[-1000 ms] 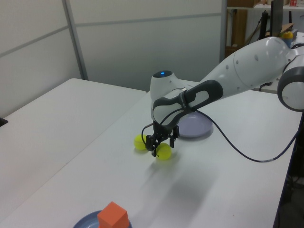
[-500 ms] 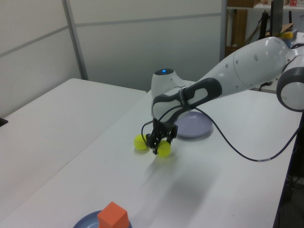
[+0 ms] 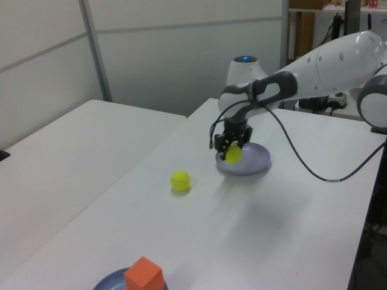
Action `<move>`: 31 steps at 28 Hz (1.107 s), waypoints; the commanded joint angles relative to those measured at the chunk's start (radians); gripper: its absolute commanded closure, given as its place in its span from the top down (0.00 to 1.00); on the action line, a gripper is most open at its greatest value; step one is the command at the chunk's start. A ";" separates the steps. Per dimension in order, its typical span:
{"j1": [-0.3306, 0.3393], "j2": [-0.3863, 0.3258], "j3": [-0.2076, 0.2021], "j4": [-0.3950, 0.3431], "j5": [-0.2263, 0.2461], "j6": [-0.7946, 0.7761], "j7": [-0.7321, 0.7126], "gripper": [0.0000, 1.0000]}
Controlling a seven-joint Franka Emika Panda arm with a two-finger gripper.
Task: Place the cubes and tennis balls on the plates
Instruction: 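Carry the tennis ball onto the lavender plate and release it, then move the gripper to the other tennis ball and grasp it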
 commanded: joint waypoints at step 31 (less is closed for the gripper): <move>-0.029 0.030 0.097 0.111 0.169 0.008 -0.080 1.00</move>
